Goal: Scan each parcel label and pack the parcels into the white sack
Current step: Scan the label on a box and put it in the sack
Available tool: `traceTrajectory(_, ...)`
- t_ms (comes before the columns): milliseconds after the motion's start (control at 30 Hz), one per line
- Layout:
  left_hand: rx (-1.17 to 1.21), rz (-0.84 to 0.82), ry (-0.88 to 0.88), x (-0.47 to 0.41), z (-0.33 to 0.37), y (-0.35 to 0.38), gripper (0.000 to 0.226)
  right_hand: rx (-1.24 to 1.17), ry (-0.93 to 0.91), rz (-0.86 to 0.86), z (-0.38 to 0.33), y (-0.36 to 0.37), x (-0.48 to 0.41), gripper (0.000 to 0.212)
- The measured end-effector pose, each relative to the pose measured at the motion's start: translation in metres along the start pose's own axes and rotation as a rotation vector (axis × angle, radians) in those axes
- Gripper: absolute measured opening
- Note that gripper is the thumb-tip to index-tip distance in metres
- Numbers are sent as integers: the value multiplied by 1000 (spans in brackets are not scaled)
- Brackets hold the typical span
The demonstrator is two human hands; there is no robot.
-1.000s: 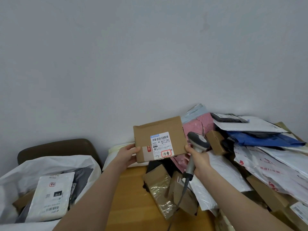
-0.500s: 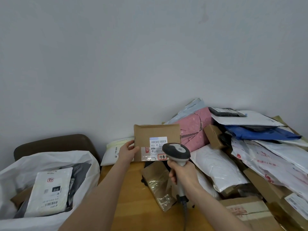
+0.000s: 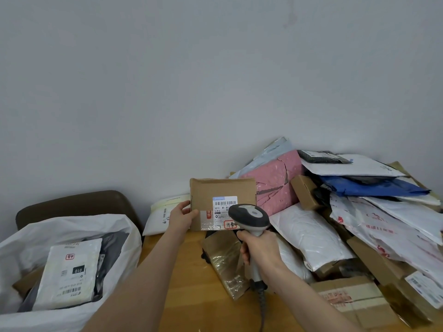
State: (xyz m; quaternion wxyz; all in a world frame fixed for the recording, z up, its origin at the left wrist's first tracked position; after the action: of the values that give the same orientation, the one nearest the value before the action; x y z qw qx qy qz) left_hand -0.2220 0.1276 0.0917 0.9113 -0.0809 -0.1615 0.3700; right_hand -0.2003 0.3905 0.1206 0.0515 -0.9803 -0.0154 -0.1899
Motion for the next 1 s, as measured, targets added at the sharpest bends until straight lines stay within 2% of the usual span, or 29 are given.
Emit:
traceTrajectory(267, -10, 17, -9, 0, -2, -6, 51, -95, -7, -5, -8, 6, -7, 13)
traceTrajectory(467, -35, 84, -24, 11, -12, -50, 50, -117, 17, -20, -9, 35, -25, 10)
traceTrajectory(767, -17, 346, -149, 35, -72, -198, 51, 5, 68, -315, 8, 175, 0, 11)
traceTrajectory(1000, -29, 466, -227, 3, -108, -302, 49, 66, 114, -422, 28, 290, 25, 11)
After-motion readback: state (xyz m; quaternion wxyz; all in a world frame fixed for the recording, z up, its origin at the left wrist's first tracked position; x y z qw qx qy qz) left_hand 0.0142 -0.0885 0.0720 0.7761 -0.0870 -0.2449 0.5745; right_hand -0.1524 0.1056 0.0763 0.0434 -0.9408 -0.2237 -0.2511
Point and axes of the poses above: each hand's wrist, its own x-axis away from the middle knuckle, its own y-axis out of the palm, z = x × y, the point moved 10 cm from there along -x, towards the middle knuckle, and after that the axes turned 9 degrees about z, right-handed, at the moved point
